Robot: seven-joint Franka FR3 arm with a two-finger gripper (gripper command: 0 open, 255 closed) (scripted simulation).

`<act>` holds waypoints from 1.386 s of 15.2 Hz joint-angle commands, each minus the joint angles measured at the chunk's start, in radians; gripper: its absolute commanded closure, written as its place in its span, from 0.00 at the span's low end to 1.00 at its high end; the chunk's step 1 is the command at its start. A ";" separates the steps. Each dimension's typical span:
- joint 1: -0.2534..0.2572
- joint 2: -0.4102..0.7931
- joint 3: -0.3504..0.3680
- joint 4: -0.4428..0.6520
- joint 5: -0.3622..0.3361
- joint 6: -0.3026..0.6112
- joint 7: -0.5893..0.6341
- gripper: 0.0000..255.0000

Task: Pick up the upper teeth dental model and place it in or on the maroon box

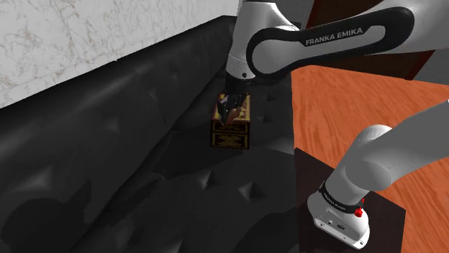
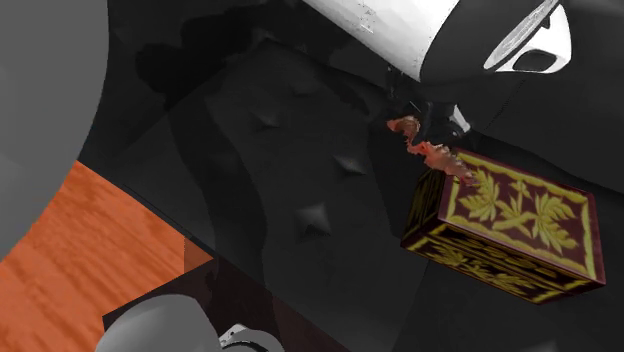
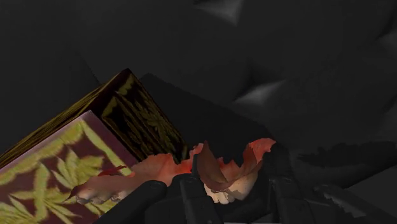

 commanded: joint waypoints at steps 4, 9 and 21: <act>-0.059 0.081 -0.080 0.064 -0.043 0.003 -0.110 1.00; -0.111 0.186 -0.144 0.156 -0.078 0.005 -0.203 1.00; -0.137 0.294 -0.174 0.139 -0.091 0.122 -0.262 1.00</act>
